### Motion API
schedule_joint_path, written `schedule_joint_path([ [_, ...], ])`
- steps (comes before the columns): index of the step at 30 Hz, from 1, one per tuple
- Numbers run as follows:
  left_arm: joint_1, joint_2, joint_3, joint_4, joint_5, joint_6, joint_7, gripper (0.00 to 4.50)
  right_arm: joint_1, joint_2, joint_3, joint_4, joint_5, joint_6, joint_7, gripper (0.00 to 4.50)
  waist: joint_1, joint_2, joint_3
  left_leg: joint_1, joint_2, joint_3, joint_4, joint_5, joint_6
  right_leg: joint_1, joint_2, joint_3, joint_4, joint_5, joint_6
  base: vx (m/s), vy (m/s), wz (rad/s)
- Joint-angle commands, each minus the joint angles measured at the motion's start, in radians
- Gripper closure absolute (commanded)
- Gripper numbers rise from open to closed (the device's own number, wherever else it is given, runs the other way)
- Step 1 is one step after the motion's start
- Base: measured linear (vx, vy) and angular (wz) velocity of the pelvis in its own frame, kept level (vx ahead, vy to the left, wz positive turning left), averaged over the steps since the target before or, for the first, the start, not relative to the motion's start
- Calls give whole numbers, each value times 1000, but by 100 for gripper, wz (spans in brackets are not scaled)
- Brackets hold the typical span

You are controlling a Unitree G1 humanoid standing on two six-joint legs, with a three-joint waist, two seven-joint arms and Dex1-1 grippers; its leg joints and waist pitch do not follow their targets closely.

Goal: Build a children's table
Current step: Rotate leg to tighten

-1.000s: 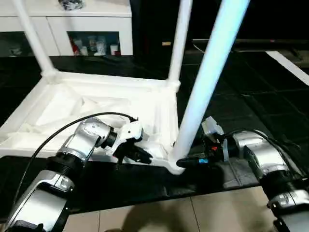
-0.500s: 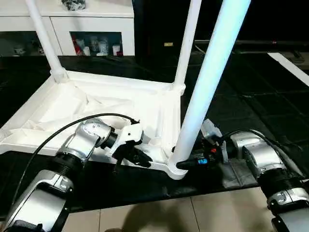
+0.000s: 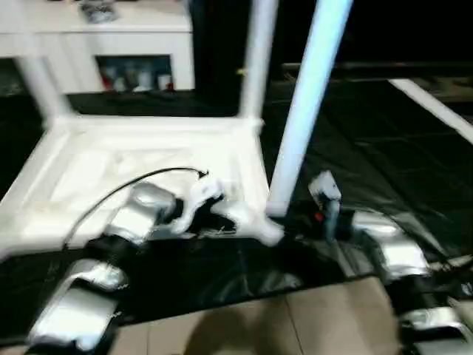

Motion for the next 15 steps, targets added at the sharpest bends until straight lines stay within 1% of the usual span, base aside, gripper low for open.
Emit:
schedule_joint_path([
  [1, -27, -116, -6, 1, -38, 22, 102, 450, -12, 112, 101, 56, -26, 71, -65, 249, -3, -2, -46, 3, 16, -18, -75, -350, -7, 34, -55, 30, -110, -561, -109, 0, 0, 0],
  [2, -32, -135, -2, 10, -34, 29, 140, 450, -25, 136, 92, 72, -39, 79, -129, 249, -10, -2, -45, 1, 18, -18, -76, -349, -1, 31, -52, 31, -108, -543, -119, 0, 0, 0],
  [3, -45, -171, 9, 30, -27, 43, 213, 450, -58, 181, 67, 111, -51, 84, -251, 251, -13, -1, -45, 1, 16, -18, -76, -353, -2, 30, -51, 30, -108, -544, -119, 0, 0, 0],
  [4, -46, -174, 11, 32, -26, 44, 222, 450, -62, 187, 64, 115, -51, 84, -264, 251, -18, 0, -43, 2, 14, -17, -75, -361, -5, 26, -50, 30, -110, -554, -119, 0, 0, 0],
  [5, -56, -196, 21, 46, -20, 52, 273, 450, -85, 212, 56, 142, -73, 72, -352, 251, -23, -3, -46, 5, 13, -18, -73, -367, -2, 25, -52, 28, -114, -572, -110, 0, 0, 0],
  [6, -66, -213, 31, 58, -15, 59, 315, 450, -104, 232, 51, 163, -89, 66, -423, 251, -26, 0, -45, 3, 13, -19, -76, -368, -2, 26, -51, 27, -116, -567, -108, 0, 0, 0],
  [7, -69, -218, 34, 61, -15, 60, 324, 450, -108, 238, 52, 167, -91, 62, -429, 251, -27, 0, -46, 3, 13, -20, -76, -370, -1, 27, -51, 26, -116, -563, -107, 0, 0, 0],
  [8, -71, -221, 36, 62, -14, 63, 331, 450, -110, 243, 53, 166, -89, 61, -431, 251, -25, -4, -47, 2, 14, -19, -77, -365, 8, 29, -52, 28, -116, -540, -108, 0, 0, 0],
  [10, -72, -224, 38, 61, -14, 61, 331, 450, -108, 248, 57, 160, -93, 61, -434, 251, -25, -2, -46, 3, 15, -16, -78, -370, 17, 25, -49, 31, -117, -518, -114, 0, 0, 0],
  [11, -76, -230, 43, 67, -9, 62, 337, 450, -105, 260, 57, 152, -109, 55, -450, 251, -25, -4, -47, 0, 15, -16, -80, -364, 24, 28, -49, 33, -113, -485, -123, 0, 0, 0],
  [12, -76, -227, 41, 66, -6, 55, 330, 450, -101, 266, 51, 145, -102, 53, -443, 251, -25, -2, -47, 1, 15, -16, -80, -365, 23, 28, -49, 33, -113, -484, -124, 0, 0, 0],
  [13, -75, -225, 39, 64, -3, 52, 329, 450, -101, 272, 46, 143, -96, 53, -443, 199, -26, -3, -46, 0, 14, -15, -80, -369, 26, 28, -49, 33, -114, -489, -123, 0, 0, 0],
  [14, -73, -223, 39, 61, -4, 56, 327, 450, -100, 275, 42, 140, -90, 58, -444, 186, -25, -3, -46, 1, 14, -15, -80, -371, 27, 28, -50, 33, -115, -497, -121, 0, 0, 0],
  [15, -72, -221, 38, 59, -5, 58, 323, 450, -100, 275, 38, 137, -86, 61, -444, 186, -24, -3, -46, 1, 14, -16, -80, -371, 28, 28, -51, 33, -116, -510, -118, 0, 0, 0],
])
